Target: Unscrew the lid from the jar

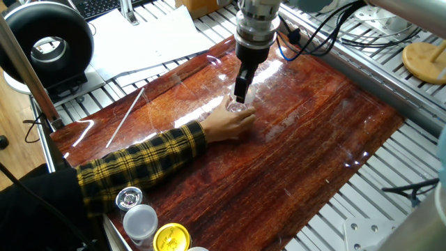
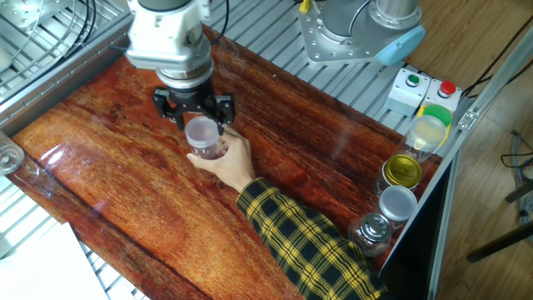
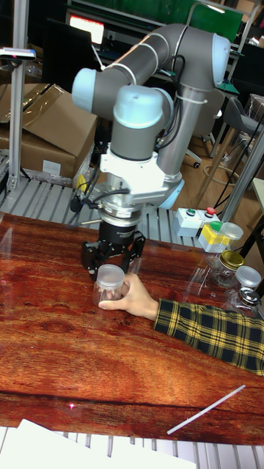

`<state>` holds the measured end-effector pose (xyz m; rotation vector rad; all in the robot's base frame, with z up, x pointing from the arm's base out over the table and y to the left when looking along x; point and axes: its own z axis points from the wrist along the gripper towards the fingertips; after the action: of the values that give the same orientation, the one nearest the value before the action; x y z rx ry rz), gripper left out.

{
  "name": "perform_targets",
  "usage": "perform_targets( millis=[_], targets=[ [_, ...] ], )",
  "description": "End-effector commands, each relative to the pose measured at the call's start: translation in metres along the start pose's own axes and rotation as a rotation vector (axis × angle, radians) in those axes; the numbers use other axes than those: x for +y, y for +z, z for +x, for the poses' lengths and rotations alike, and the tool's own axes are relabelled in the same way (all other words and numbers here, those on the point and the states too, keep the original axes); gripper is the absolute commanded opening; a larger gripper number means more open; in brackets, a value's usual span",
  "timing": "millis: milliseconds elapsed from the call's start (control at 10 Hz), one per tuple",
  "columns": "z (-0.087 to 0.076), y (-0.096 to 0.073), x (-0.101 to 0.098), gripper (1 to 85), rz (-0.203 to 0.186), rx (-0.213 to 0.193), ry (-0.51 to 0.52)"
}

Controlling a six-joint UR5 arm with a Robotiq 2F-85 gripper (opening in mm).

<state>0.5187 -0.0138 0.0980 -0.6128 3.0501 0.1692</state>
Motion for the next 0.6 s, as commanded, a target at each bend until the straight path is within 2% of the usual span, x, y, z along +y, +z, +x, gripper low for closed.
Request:
perform_targets(
  millis=[0, 200, 300, 500],
  targets=[
    [-0.005, 0.002, 0.009, 71.3, -0.073, -0.006, 0.204],
    [-0.007, 0.005, 0.005, 70.3, -0.065, -0.011, 0.232],
    [-0.005, 0.005, -0.001, 69.3, -0.041, -0.006, 0.237],
    [-0.003, 0.004, -0.006, 68.3, -0.023, -0.001, 0.246]
  ],
)
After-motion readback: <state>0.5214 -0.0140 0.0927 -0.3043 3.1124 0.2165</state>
